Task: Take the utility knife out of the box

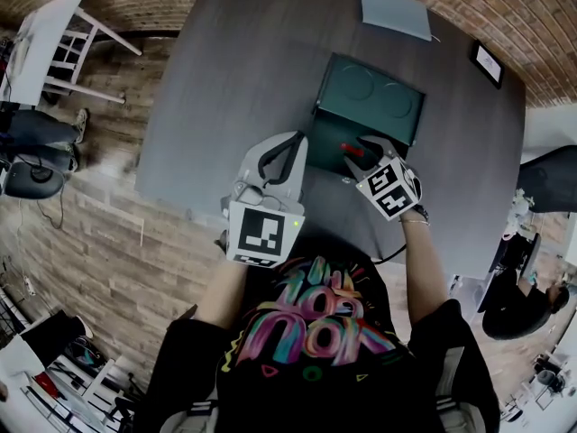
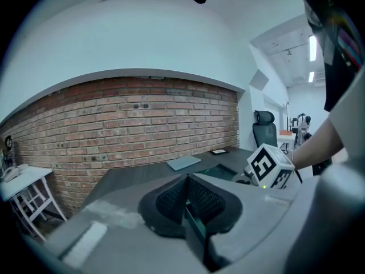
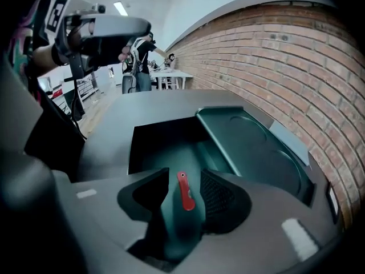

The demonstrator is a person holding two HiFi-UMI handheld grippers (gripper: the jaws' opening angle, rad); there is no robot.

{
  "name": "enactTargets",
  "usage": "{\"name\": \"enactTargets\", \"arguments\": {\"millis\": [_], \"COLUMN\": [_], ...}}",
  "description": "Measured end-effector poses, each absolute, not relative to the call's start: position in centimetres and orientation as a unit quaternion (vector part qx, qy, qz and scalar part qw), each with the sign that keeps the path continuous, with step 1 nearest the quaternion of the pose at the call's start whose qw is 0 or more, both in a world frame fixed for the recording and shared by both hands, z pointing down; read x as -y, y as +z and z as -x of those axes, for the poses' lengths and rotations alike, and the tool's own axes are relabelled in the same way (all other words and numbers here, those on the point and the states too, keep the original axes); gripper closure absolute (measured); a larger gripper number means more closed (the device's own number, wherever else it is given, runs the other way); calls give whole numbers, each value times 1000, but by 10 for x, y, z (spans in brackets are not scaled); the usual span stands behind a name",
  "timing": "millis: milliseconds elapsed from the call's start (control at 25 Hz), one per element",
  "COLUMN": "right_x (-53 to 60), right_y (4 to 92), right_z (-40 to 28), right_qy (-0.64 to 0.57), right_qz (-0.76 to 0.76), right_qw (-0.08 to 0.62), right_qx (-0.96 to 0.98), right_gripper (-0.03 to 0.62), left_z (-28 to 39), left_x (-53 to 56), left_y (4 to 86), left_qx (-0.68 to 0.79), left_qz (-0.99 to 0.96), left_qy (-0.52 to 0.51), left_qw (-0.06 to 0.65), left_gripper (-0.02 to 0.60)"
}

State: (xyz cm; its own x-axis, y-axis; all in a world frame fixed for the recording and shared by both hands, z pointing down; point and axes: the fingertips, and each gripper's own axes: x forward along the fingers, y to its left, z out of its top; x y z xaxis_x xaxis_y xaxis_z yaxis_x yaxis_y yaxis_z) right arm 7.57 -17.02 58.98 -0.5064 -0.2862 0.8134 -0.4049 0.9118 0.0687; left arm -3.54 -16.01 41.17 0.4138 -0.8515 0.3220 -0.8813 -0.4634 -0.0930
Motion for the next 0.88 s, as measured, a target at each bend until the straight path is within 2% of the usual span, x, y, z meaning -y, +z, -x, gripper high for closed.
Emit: {"name": "enactTargets", "arguments": {"millis": [280,640,880], "right_x": [171,175,168], "right_y": [606,622,627], "right_z": [-77,-71,-72], "right_qy": [40,49,77], "right_qz": [-154,-127,-104], "right_qw": [498,514,511], "right_qx": [852,847,850], "right_gripper": [431,433,491], "left_z": [41,42,43], "left_x": [161,159,160], "left_y": [417,422,423], "left_qx": [528,523,530], "left_qz": [-832,-833,-828], "left_qy": [161,171,172], "left_qw": [61,56,56], "left_gripper": [581,581,581]}}
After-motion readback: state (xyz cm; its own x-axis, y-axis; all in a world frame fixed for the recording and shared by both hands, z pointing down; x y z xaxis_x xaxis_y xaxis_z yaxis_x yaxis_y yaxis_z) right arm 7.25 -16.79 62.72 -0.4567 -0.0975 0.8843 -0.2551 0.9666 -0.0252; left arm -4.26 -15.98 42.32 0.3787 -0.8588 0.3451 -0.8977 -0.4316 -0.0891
